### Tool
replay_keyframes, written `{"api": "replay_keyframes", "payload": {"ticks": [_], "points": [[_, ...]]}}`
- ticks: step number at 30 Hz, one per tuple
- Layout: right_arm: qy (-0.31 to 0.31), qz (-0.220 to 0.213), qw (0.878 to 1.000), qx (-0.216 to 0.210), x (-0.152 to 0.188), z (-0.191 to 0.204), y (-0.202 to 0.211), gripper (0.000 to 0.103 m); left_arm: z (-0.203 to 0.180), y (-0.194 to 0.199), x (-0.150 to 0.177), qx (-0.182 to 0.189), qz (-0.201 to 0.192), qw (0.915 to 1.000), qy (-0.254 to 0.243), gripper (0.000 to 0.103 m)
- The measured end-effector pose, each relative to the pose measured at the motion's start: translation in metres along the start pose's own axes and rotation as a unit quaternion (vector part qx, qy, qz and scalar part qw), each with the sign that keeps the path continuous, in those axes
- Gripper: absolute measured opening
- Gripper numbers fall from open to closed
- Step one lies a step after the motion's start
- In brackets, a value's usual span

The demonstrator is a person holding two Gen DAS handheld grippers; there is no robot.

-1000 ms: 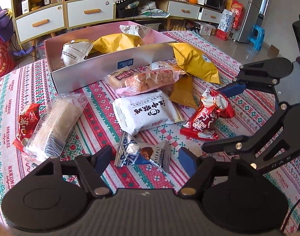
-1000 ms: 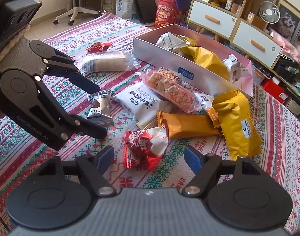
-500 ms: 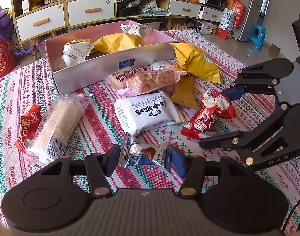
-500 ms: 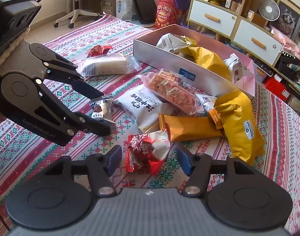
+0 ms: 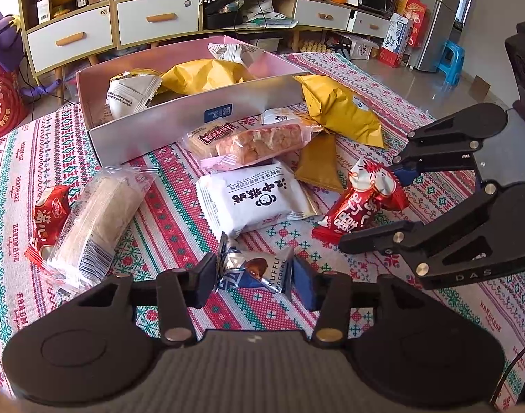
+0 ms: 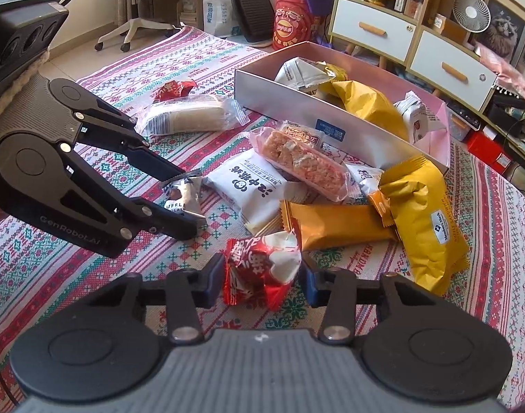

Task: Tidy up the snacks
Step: 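Close the left tool on a blue-and-white packet while the right tool closes on a red-and-white candy, then lift both held snacks and carry them over the pink box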

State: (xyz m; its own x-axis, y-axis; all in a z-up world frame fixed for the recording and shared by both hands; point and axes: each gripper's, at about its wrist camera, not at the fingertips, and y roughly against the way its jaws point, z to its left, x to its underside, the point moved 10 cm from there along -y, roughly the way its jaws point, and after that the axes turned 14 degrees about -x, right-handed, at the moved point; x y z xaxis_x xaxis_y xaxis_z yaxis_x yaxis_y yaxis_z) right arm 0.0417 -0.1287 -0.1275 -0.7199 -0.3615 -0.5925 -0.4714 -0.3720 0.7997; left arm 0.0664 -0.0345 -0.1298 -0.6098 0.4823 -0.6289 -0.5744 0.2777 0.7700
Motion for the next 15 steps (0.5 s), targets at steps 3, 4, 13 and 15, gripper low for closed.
{"api": "replay_keyframes", "payload": {"ticks": [3,4,13,15], "points": [[0.003,-0.002,1.0,-0.001,-0.0006,0.0016,0.0001,0.036,0.0001,0.0003,-0.0006,-0.001,-0.001,1.0,-0.001,0.054],[0.003,-0.003,1.0,-0.001,-0.0008,0.0021,0.0004,0.035,0.0001,0.0004,-0.0007,-0.001,-0.001,1.0,-0.001,0.054],[0.009,-0.012,1.0,-0.005,-0.0054,0.0052,0.0054,0.034,0.0019,0.0029,-0.0036,-0.004,-0.003,1.0,0.0,0.053],[0.009,-0.015,1.0,-0.005,-0.0069,0.0055,0.0069,0.034,0.0022,0.0038,-0.0042,-0.004,-0.004,1.0,0.0,0.052]]}}
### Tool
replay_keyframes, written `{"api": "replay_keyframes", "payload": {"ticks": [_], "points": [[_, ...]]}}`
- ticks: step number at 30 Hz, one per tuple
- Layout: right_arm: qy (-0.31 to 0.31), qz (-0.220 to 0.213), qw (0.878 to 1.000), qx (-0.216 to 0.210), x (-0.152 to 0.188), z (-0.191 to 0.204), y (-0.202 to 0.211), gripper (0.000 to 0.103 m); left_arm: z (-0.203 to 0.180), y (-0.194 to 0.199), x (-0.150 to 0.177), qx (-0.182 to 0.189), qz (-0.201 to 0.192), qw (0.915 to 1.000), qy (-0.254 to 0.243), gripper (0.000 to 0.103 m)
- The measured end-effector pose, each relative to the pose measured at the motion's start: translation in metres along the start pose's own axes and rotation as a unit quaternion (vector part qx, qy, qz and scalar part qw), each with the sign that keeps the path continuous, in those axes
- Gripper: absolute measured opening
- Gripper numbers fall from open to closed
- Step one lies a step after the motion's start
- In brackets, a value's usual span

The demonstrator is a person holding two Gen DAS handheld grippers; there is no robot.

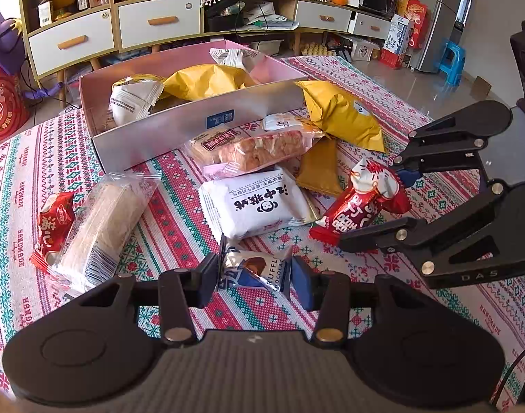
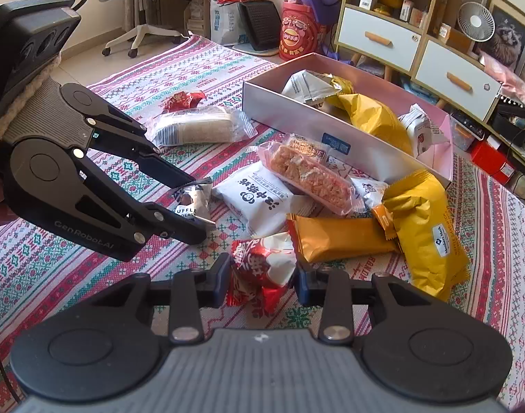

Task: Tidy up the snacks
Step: 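Lift both held snacks and carry them over the pink box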

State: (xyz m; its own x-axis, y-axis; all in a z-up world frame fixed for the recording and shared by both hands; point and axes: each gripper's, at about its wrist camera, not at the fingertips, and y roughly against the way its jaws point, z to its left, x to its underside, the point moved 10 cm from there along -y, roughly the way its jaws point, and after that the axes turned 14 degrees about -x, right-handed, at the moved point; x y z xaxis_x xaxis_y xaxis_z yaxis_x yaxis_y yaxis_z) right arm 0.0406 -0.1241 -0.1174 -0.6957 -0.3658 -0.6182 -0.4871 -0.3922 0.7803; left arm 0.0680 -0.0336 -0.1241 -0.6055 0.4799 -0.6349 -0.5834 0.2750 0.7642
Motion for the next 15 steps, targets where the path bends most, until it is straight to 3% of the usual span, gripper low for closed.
{"api": "replay_keyframes", "payload": {"ticks": [15], "points": [[-0.007,-0.025,1.0,0.011,-0.017,-0.008,0.012,0.034,0.004,0.009,-0.023,-0.006,-0.018,0.9998,0.007,0.052]]}}
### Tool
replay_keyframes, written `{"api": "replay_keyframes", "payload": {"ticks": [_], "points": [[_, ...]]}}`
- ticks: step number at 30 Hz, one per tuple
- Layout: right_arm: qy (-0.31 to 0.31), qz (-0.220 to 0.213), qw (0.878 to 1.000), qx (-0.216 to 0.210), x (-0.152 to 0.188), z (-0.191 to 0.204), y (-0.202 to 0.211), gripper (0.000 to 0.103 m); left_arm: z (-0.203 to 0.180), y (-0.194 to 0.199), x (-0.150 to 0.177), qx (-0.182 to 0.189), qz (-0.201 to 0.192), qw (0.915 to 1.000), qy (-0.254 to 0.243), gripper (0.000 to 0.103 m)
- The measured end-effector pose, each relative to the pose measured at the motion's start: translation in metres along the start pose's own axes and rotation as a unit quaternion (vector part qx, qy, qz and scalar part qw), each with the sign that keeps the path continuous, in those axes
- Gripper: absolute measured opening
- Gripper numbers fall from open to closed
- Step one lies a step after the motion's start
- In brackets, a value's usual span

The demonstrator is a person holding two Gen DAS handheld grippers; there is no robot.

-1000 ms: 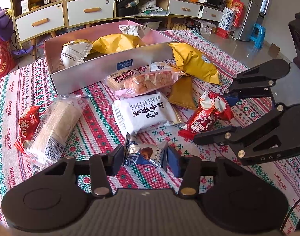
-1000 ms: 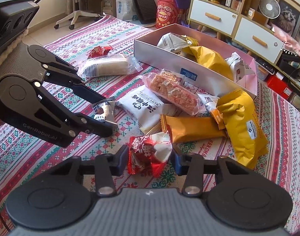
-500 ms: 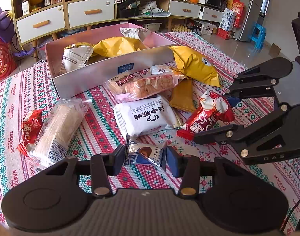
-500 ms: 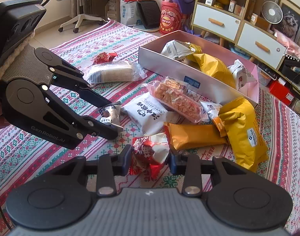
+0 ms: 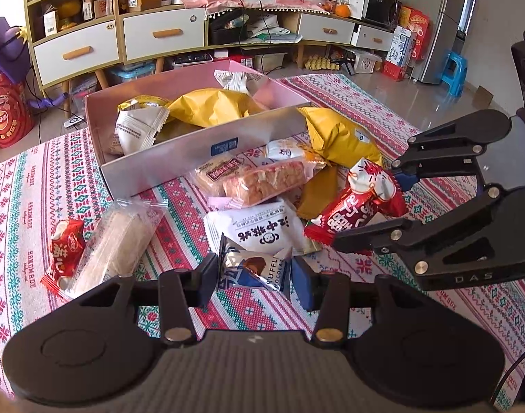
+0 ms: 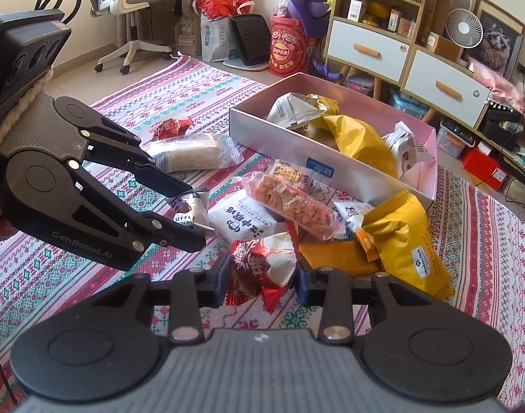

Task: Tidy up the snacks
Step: 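Lift both held snacks and carry them over the pink box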

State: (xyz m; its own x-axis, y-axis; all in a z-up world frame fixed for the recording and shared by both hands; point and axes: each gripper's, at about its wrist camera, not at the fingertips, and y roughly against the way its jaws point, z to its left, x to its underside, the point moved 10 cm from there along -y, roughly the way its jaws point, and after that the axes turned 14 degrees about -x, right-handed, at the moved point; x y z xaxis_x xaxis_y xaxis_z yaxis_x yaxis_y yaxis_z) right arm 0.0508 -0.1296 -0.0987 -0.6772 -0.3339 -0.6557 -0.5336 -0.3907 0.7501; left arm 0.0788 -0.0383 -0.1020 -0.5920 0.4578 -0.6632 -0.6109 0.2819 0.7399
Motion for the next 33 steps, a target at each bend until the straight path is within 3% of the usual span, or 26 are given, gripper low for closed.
{"api": "replay_keyframes", "payload": {"ticks": [16,27,33], "points": [[-0.014,-0.044,0.999,0.015,-0.041,-0.022,0.019,0.034,0.016,0.01,-0.053,-0.012,-0.037,0.9992,0.011,0.052],[-0.036,-0.061,0.996,0.045,-0.067,-0.069,0.014,0.034,0.025,-0.018,-0.096,-0.03,-0.05,0.9982,0.013,0.052],[-0.053,-0.05,0.995,0.075,-0.073,-0.104,0.0,0.034,0.033,-0.041,-0.115,-0.04,-0.044,0.9976,0.034,0.052]]}}
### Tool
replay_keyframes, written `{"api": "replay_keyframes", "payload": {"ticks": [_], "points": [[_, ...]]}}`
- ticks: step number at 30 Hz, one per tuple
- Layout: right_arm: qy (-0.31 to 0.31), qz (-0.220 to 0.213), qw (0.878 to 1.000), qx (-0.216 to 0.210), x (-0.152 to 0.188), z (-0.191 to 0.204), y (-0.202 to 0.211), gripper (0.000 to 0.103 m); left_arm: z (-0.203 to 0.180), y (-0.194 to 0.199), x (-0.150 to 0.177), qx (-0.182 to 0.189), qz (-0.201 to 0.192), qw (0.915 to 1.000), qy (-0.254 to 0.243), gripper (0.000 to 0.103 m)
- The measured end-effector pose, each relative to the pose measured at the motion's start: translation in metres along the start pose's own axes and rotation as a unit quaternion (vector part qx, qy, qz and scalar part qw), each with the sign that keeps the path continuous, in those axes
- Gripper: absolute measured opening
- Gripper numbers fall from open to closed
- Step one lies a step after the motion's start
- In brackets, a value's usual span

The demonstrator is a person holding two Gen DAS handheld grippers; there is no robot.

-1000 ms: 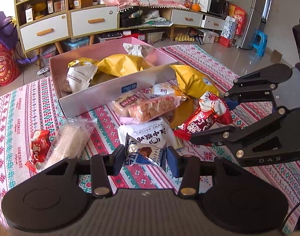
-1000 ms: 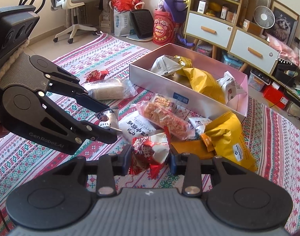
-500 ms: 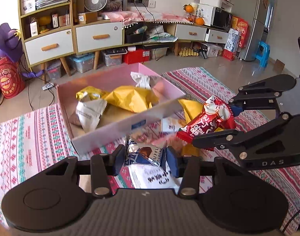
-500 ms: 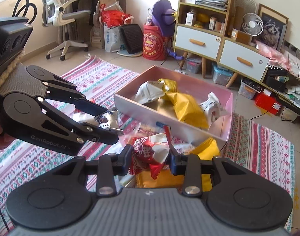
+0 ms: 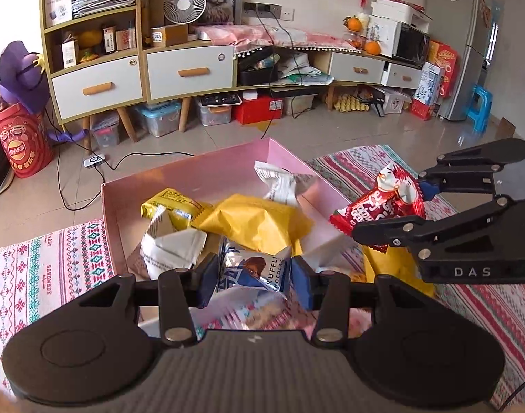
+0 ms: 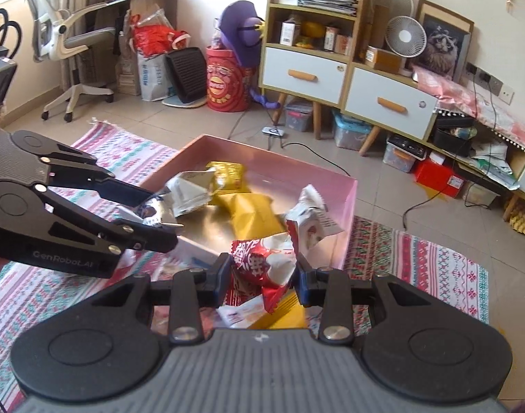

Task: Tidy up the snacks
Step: 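Lift both held snacks and carry them over the pink box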

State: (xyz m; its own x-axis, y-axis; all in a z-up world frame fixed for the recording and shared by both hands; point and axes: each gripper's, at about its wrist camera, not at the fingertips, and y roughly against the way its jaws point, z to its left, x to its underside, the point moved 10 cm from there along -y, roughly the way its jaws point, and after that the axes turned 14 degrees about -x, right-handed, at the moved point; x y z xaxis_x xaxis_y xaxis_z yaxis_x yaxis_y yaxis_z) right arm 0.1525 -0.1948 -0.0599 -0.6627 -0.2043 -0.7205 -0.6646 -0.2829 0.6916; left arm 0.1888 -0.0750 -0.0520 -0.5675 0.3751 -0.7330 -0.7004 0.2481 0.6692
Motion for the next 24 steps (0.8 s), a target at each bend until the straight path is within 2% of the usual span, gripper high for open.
{"api": "replay_keyframes", "payload": {"ticks": [4,11,21,24], "points": [[-0.007,0.012,1.0,0.022,-0.001,-0.016,-0.013,0.034,0.002,-0.021,-0.007,-0.008,0.018,0.9997,0.015,0.052],[-0.022,0.03,0.999,0.035,0.002,-0.029,-0.028,0.035,0.005,-0.046,-0.005,-0.027,0.053,0.9978,0.029,0.053],[-0.024,0.047,0.998,0.04,0.002,-0.033,-0.04,0.035,0.005,-0.054,-0.002,-0.037,0.069,0.9964,0.033,0.053],[-0.024,0.047,0.998,0.04,0.002,-0.031,-0.04,0.038,0.004,-0.054,-0.002,-0.04,0.069,0.9962,0.035,0.054]]}}
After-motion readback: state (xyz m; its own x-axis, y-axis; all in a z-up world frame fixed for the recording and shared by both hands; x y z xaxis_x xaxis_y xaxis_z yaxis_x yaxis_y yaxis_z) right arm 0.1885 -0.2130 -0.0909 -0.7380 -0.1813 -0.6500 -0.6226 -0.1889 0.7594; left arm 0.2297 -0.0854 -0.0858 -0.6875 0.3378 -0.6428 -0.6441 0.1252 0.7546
